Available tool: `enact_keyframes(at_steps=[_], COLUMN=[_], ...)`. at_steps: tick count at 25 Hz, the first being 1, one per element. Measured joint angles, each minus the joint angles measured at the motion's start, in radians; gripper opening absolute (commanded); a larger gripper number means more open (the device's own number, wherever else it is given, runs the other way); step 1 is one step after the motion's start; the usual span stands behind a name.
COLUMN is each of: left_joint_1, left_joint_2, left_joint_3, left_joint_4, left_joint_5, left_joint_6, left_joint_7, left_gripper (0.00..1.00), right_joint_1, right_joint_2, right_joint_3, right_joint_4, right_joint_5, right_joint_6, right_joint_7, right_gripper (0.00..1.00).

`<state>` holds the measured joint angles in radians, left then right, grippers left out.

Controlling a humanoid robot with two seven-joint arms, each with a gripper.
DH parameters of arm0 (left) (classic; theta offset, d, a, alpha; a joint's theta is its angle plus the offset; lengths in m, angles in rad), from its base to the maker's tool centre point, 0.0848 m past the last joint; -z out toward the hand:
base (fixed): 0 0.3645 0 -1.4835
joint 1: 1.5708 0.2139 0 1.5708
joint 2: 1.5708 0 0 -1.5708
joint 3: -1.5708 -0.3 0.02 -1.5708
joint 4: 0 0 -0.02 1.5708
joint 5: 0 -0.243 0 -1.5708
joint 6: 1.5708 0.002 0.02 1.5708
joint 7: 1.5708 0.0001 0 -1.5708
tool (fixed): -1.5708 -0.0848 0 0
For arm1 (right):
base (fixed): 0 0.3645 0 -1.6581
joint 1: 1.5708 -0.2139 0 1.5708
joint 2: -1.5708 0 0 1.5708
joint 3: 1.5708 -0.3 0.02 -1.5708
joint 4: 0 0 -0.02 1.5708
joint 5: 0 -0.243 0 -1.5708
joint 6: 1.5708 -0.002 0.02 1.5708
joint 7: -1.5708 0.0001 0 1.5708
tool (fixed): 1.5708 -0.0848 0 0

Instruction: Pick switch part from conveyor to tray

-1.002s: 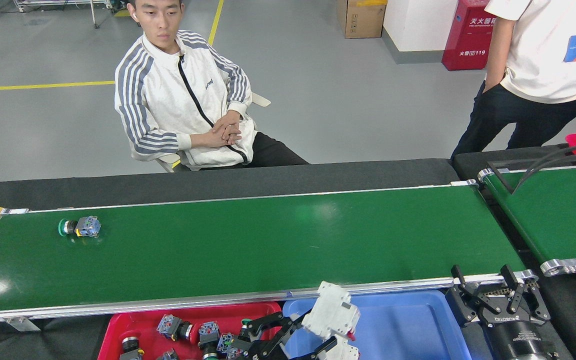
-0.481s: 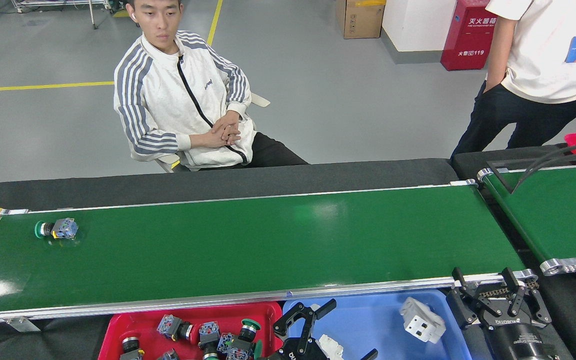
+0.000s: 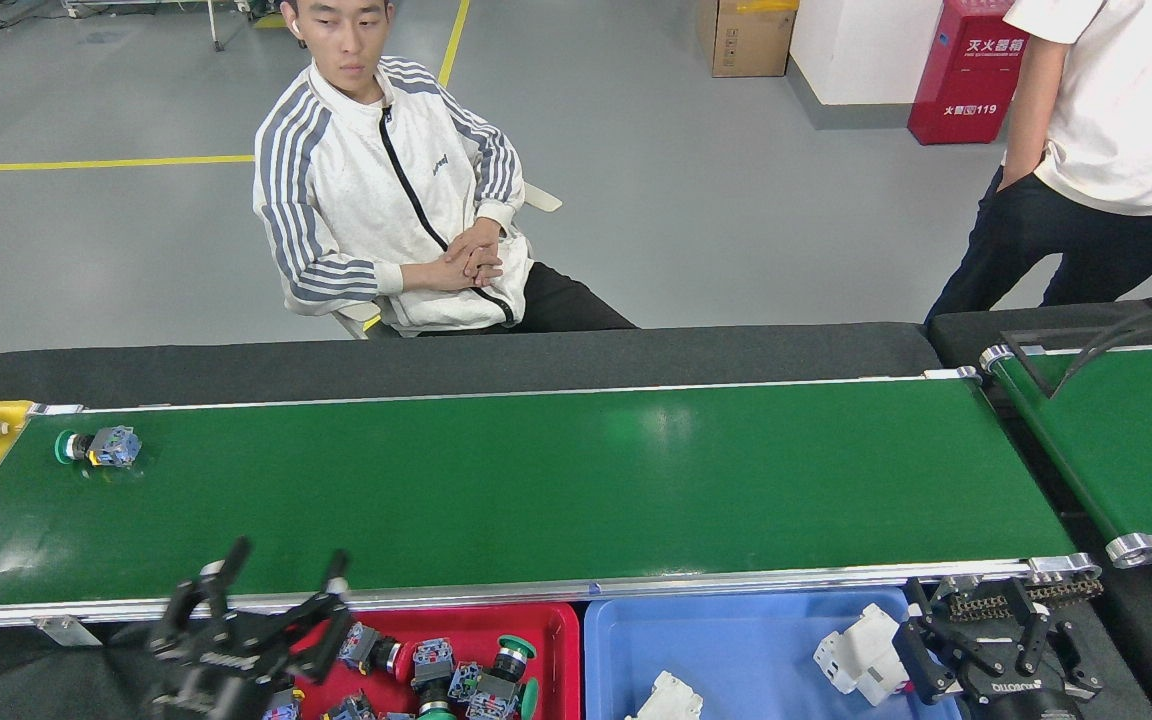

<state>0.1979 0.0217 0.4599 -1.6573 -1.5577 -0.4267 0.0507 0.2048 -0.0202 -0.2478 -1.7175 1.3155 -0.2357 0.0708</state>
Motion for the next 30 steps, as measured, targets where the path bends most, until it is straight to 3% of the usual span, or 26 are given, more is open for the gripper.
enact_keyframes(at_steps=[5, 16, 23, 30], left_joint_1=[0.019, 0.021, 0.016, 0.012], left_joint_2=[0.055, 0.11, 0.2, 0.21], left_joint_3=[0.032, 0.028, 0.025, 0.029], left_joint_4=[0.026, 0.027, 0.085, 0.132], left_joint_5=[0.018, 0.06, 0.142, 0.146], left_joint_6=[-0.019, -0.096, -0.1, -0.107], left_joint_7=[0.016, 0.014, 0.013, 0.013], left_gripper=[0.99, 0.99, 0.99, 0.99], right_joint_1=[0.004, 0.009, 0.011, 0.017], right_joint_2=[0.0, 0.0, 0.01, 0.01], right_joint_3=[0.0, 0.0, 0.0, 0.0], right_joint_4=[-0.004, -0.023, -0.032, -0.032], right_joint_5=[0.0, 0.0, 0.0, 0.0], right_joint_6=[-0.001, -0.002, -0.005, -0.009], right_joint_7=[0.0, -0.004, -0.005, -0.007], right_gripper=[1.0, 1.0, 1.0, 1.0])
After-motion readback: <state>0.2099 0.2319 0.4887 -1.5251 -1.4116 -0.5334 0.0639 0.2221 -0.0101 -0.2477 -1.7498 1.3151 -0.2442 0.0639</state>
